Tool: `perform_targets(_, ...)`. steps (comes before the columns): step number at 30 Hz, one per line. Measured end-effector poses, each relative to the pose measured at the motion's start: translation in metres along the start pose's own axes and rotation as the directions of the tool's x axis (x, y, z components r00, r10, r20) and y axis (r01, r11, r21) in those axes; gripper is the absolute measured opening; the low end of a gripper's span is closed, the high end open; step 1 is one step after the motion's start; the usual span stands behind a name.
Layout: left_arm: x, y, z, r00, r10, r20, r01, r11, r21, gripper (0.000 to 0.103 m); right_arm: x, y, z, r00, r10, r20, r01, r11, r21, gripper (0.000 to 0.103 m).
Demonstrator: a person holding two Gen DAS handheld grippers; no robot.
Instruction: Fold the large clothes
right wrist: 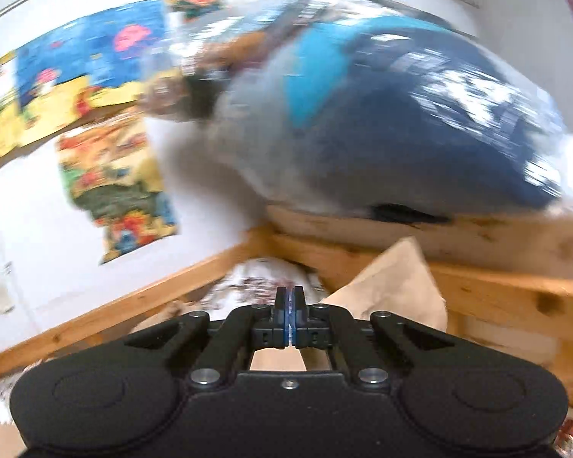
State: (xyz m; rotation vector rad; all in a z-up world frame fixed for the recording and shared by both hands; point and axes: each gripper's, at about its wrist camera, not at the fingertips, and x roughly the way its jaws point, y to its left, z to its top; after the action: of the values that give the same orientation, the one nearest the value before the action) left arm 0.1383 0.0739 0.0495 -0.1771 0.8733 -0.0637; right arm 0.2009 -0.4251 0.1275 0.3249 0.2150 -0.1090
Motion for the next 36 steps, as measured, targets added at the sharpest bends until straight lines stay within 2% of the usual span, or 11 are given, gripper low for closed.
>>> perform_targets(6,0.007,0.018,0.005,0.999,0.047,-0.009,-0.048,0.994,-0.096,0.102,0.026,0.075,-0.003,0.959,0.280,-0.041,-0.282,0.958,-0.060,0.000)
perform_targets(8,0.006,0.029,0.008,0.998,0.066,0.003,-0.065,0.986,-0.151,0.102,0.028,0.116,-0.011,0.905,0.421,-0.067,-0.426,0.900,-0.093,0.000)
perform_targets(14,0.007,0.063,0.002,0.989,0.145,0.001,-0.140,0.959,-0.246,0.102,0.012,0.238,-0.073,0.660,0.706,-0.256,-0.751,0.624,-0.216,0.000)
perform_targets(16,0.010,0.072,-0.004,0.987,0.161,-0.018,-0.160,0.950,-0.268,0.102,0.007,0.266,-0.103,0.618,0.708,-0.342,-0.787,0.556,-0.270,0.002)
perform_targets(20,0.020,0.084,-0.013,0.981,0.186,-0.060,-0.196,0.937,-0.290,0.102,0.006,0.262,-0.134,0.563,0.714,-0.416,-0.826,0.505,-0.250,0.049)
perform_targets(22,0.023,0.084,-0.016,0.978,0.197,-0.066,-0.207,0.937,-0.280,0.102,0.010,0.236,-0.142,0.582,0.687,-0.435,-0.810,0.537,-0.236,0.056)
perform_targets(24,0.026,0.079,-0.014,0.977,0.204,-0.061,-0.213,0.943,-0.257,0.102,0.015,0.205,-0.146,0.640,0.626,-0.446,-0.760,0.601,-0.248,0.061)
perform_targets(27,0.031,0.064,-0.011,0.978,0.208,-0.033,-0.210,0.956,-0.206,0.102,0.026,0.149,-0.144,0.797,0.456,-0.396,-0.586,0.741,-0.328,0.076)
perform_targets(30,0.042,0.041,-0.009,0.982,0.190,0.010,-0.186,0.970,-0.154,0.102,0.041,0.093,-0.151,0.950,0.171,-0.263,-0.278,0.845,-0.456,0.077)
perform_targets(32,0.056,0.024,-0.007,0.985,0.168,0.030,-0.162,0.978,-0.131,0.102,0.059,0.064,-0.157,0.973,0.008,-0.232,-0.120,0.873,-0.473,0.078)
perform_targets(36,0.088,-0.009,-0.003,0.987,0.159,0.030,-0.156,0.983,-0.093,0.102,0.087,0.022,-0.163,0.934,-0.039,-0.355,-0.092,0.935,-0.343,0.073)
